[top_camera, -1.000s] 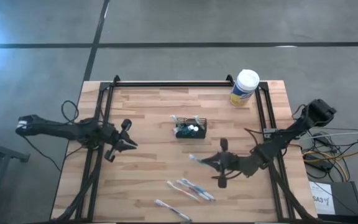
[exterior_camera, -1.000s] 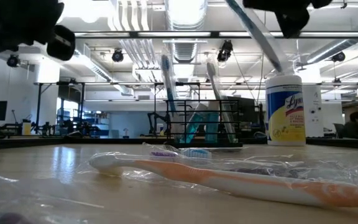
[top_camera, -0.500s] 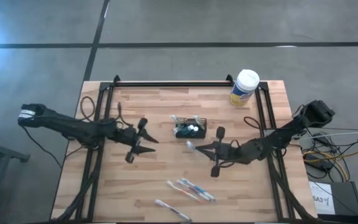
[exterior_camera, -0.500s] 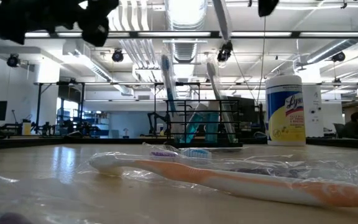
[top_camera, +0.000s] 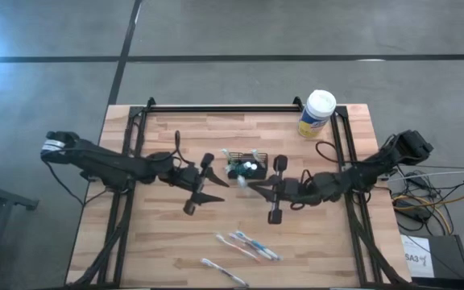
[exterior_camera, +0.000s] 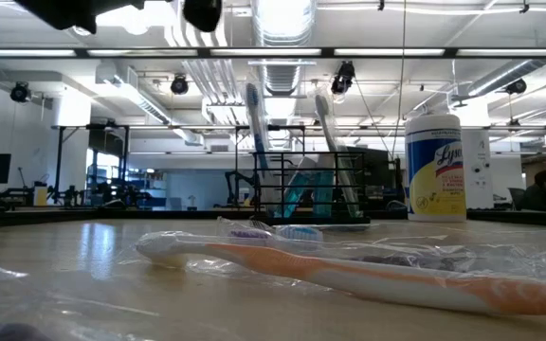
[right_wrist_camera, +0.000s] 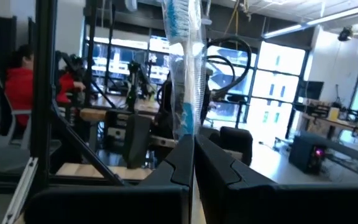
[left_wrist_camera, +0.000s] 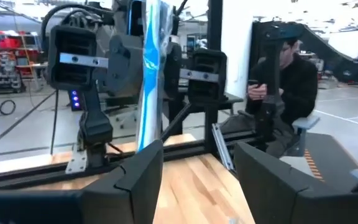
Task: Pick & Place toothbrushing station
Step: Put the right blue toothbrush into the black wire organizer
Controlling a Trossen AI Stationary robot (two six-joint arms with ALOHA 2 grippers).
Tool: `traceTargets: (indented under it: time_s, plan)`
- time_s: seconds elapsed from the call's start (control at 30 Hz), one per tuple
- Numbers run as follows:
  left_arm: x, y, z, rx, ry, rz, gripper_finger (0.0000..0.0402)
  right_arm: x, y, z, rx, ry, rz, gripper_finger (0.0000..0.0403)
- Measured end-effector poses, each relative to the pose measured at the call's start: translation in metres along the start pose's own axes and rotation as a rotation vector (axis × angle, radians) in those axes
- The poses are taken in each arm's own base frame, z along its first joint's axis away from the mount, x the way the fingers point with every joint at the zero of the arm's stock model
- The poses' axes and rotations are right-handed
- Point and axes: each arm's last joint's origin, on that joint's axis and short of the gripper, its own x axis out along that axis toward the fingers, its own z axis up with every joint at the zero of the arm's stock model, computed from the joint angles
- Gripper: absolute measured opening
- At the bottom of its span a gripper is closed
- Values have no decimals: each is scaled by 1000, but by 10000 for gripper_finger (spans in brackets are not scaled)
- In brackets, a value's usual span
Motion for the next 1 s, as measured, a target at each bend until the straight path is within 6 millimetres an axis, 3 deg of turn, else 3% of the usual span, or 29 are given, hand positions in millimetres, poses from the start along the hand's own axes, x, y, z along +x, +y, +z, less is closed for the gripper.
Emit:
traceTargets:
  time_s: [0.37, 0.73, 0.87, 1.0]
  plan:
    - [38, 11, 5, -22, -4, 123, 206, 3, -5, 0, 0, -6, -10, 8]
    - [57, 15, 8, -15, -13, 123, 204, 3, -5, 1, -10, -14, -9, 8]
    - [62, 16, 5, -8, 0, 123, 176, 2, -5, 0, -12, -11, -8, 8]
    - [63, 16, 3, -8, 19, 123, 101, 2, -5, -1, -19, -5, -7, 8]
